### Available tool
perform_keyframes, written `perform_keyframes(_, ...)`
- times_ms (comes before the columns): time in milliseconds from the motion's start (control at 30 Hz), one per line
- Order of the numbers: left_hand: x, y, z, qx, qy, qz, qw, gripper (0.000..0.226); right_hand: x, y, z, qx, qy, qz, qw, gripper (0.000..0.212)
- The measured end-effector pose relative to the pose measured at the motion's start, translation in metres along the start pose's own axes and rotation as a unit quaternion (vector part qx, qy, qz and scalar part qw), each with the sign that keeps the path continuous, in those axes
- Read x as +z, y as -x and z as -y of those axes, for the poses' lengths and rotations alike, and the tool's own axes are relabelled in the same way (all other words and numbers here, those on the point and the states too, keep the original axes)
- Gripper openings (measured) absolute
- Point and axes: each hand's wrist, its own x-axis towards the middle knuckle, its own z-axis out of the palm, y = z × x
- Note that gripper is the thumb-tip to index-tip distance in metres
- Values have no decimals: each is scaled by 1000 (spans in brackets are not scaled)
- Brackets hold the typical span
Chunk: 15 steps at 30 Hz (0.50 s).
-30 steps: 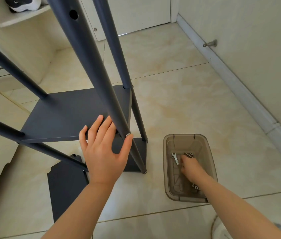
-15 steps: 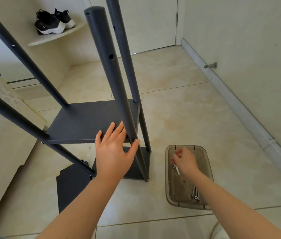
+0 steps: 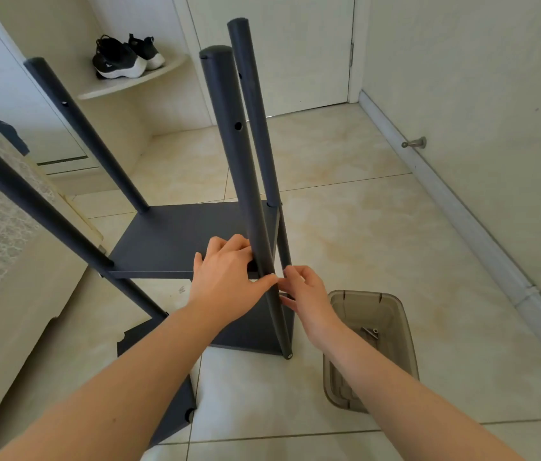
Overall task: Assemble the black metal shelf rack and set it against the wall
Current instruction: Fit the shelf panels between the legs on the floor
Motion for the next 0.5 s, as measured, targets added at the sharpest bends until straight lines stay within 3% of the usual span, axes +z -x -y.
perform_keyframes(267,1,-9,4,-17,50,39,998,40,18,-5,-3,-31,87,19,996,23)
perform_keyframes(500,-10,-30,9,-41,19,56,997,55,29,-18,6,-23,19,-20,999,23)
